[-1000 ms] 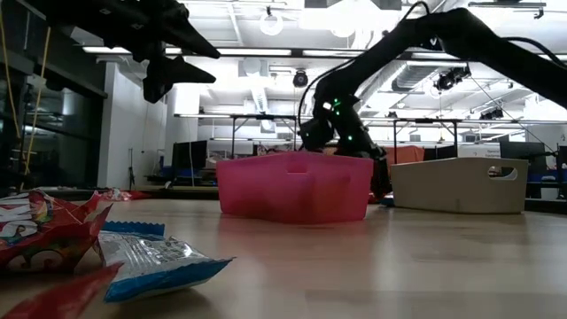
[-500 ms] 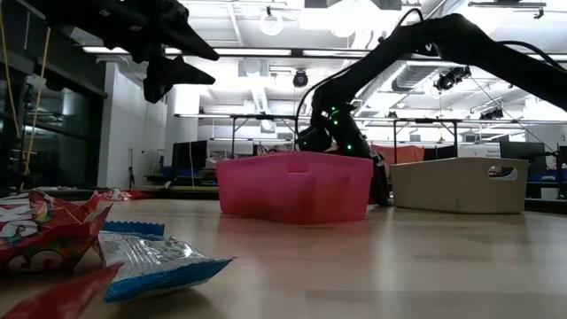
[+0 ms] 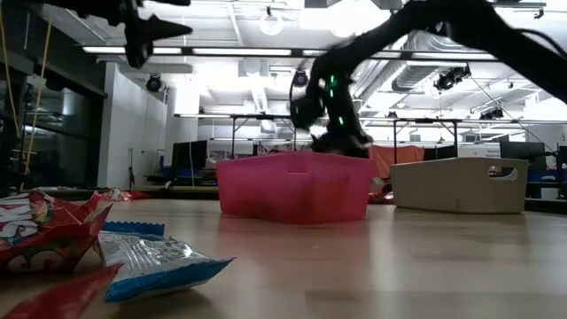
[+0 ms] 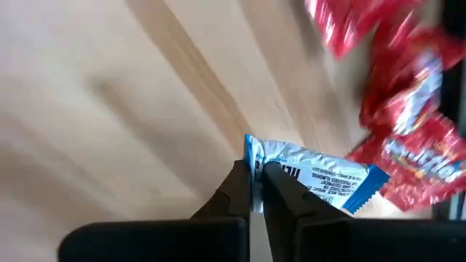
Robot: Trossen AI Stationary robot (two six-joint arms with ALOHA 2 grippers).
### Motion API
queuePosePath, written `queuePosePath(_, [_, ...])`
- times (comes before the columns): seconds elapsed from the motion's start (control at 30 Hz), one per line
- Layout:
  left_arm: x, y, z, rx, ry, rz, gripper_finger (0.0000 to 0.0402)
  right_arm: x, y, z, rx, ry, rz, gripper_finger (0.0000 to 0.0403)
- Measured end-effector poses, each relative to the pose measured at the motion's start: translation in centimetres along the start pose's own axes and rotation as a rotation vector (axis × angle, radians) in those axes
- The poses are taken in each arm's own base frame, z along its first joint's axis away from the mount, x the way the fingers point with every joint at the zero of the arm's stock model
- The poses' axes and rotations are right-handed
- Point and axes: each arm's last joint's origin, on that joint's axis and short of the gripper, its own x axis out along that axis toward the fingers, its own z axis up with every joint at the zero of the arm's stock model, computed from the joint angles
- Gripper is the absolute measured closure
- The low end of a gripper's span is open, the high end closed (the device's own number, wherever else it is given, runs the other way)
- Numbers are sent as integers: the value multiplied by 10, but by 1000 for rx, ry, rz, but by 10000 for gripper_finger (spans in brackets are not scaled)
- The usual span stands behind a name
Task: Sort candy
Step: Put the blue candy into the black bin
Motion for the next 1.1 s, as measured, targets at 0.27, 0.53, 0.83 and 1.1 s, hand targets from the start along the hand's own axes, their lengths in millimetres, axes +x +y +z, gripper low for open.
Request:
queuePosePath(0.27, [-17, -2, 8, 61, -82, -15, 232, -106, 20, -17, 32, -455, 334, 399])
queuePosePath(0.53, [-15, -2, 7, 72, -60, -29, 232, -159, 86, -27, -111, -740, 541, 401])
queuePosePath(0.83, [-15, -4, 6, 52, -34, -90, 232, -172, 190, -55, -426, -804, 600, 401])
queuePosePath(1.1, [-15, -6, 10, -2, -74, -106, 232, -168, 254, -87, -617, -809, 602, 400])
